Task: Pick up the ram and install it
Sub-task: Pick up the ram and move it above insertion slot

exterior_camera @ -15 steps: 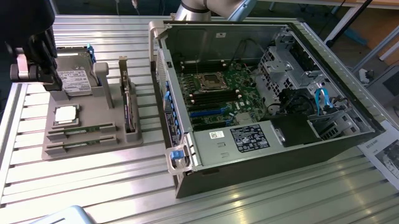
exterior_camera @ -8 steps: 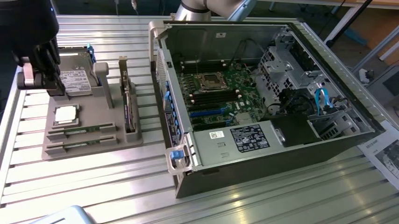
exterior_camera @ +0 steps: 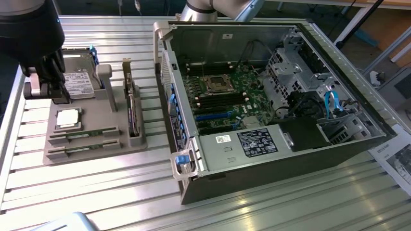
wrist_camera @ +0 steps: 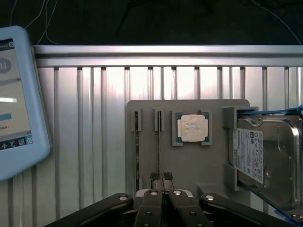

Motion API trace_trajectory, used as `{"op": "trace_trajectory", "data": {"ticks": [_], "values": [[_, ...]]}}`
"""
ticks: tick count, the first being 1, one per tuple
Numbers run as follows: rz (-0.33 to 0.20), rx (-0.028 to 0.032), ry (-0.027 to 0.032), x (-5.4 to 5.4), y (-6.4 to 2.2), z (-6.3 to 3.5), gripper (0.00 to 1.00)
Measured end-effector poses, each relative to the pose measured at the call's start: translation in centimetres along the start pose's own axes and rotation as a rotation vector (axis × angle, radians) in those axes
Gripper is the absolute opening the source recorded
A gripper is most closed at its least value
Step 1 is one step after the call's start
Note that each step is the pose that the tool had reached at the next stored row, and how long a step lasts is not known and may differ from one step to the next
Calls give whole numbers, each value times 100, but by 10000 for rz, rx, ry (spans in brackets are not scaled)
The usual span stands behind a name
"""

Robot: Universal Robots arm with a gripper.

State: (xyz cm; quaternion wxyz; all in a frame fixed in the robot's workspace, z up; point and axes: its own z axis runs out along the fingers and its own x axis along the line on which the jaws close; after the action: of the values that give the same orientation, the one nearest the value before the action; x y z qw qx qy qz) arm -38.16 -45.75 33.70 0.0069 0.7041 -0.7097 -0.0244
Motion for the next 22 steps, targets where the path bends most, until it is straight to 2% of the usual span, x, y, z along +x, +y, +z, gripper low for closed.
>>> {"op": "trace_trajectory", "data": {"ticks": [10,15,19,22], "values": [[0,0,0,5,-9,200,10],[0,0,2,9,-9,207,10],[0,0,7,100,-9,206,10],[2,-2,26,220,-8,205,10]]}}
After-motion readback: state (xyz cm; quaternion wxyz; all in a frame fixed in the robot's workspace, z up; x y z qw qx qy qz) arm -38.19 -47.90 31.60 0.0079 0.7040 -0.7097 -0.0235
